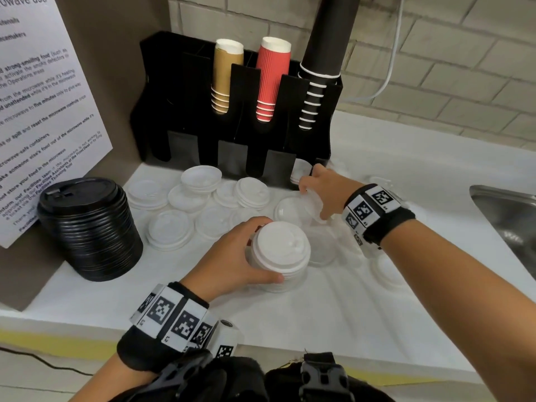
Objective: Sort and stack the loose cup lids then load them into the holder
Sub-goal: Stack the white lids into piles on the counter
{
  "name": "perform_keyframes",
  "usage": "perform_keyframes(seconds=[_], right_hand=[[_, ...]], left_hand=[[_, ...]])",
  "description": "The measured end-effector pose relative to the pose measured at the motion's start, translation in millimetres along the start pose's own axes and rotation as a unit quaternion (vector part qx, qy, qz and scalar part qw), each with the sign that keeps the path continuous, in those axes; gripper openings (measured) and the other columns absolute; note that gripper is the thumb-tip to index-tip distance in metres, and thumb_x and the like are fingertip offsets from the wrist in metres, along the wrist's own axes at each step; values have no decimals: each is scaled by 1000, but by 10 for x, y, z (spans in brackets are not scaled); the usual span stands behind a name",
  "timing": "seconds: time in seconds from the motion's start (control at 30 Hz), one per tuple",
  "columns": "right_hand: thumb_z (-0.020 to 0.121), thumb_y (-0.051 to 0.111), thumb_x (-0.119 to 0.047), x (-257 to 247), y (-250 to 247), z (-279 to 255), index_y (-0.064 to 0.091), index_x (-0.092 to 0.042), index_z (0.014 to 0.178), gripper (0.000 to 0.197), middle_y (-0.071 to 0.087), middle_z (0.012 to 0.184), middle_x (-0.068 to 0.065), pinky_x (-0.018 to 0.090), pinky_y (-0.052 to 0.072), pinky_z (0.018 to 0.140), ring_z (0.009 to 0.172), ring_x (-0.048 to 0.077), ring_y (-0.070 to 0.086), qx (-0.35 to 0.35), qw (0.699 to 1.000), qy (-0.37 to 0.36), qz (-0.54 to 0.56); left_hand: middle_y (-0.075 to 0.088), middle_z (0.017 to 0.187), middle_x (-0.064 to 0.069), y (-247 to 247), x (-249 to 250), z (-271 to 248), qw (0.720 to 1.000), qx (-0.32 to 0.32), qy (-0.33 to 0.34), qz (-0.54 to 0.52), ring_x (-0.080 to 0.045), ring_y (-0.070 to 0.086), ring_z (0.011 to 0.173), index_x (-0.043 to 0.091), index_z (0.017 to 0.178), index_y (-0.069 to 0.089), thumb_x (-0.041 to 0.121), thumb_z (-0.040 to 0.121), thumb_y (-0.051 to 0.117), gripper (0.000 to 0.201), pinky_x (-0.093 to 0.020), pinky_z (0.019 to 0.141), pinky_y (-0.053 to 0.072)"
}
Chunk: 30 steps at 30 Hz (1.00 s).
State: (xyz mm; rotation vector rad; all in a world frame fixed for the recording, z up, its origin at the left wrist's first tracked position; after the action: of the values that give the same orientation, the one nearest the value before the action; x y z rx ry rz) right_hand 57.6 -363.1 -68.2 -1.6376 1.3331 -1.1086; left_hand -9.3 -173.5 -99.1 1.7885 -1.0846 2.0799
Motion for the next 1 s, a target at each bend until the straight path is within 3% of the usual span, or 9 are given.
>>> perform_keyframes(seconds=[0.1,0.27,0.47,0.57,0.7,0.77,0.83,0.93,1.0], right_hand=[[68,80,-12,110,-56,-70,46,-20,120,63,34,124,9,34,48,83,108,27,44,17,1000,16,-11],[66,82,-39,52,-118,-69,52,-31,123,65,36,127,0,39,35,94,117,25,37,63,998,-1,-25],[65,78,-48,-297,196,199,32,-38,140,88,49,129,1,44,30,94,122,25,35,1,995,-38,-91],[68,77,-51,-323,240,270,28,-38,139,87,51,127,4,47,29,95,123,27,37,-2,995,-29,-94],[76,73,-43,-320,57,277,28,-37,143,81,53,130,-1,47,30,99,123,25,41,21,997,-45,54],[80,72,-33,-243,24,301,30,-29,146,78,50,137,2,43,35,105,126,24,44,12,992,-42,121],[78,74,-30,-159,74,347,33,-25,145,78,47,139,6,41,39,104,126,26,45,-12,996,-22,83],[67,80,-41,-91,242,409,28,-39,143,92,43,133,5,43,39,94,123,30,45,-64,998,11,-22],[61,79,-49,-84,289,472,26,-46,140,96,44,126,4,45,39,92,119,29,44,-63,996,18,-58]], left_hand=[[55,122,26,-13,-11,-4,1000,2,0,2,11,48,112,43,122,49,36,60,91,74,-23,91,48],[55,121,26,-7,-5,-1,1000,2,0,-1,12,48,111,43,122,49,37,60,91,75,-20,88,47],[56,122,24,-18,2,-5,1000,4,2,-5,9,48,113,42,122,50,35,60,91,74,-26,92,49],[56,122,25,-17,-1,-8,1000,5,4,-6,10,48,113,42,121,49,36,61,91,74,-25,92,49],[56,122,24,-17,-8,-10,1000,3,3,-2,8,49,113,41,123,50,37,60,90,74,-26,92,48],[56,123,23,-19,-15,-12,1000,2,0,1,6,49,114,40,123,49,37,60,90,75,-28,93,49],[55,124,23,-18,-19,-14,1000,0,-3,3,4,50,115,40,124,49,37,61,90,76,-30,94,50],[54,125,22,-20,-19,-14,1000,-2,-5,9,2,50,116,40,126,48,38,61,90,78,-32,95,50],[54,125,21,-20,-21,-14,1000,-1,-6,13,2,50,115,40,126,48,39,60,90,78,-32,94,50]])
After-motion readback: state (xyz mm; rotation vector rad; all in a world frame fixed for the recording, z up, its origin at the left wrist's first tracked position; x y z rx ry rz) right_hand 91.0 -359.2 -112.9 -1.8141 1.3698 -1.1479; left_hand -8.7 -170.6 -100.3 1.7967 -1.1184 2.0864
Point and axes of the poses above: each hand's wrist, its own z-axis towards the middle knuckle, its own y-axis out of the palm, x = y × z, the point moved 9 cm from there along z, towards the middle knuckle
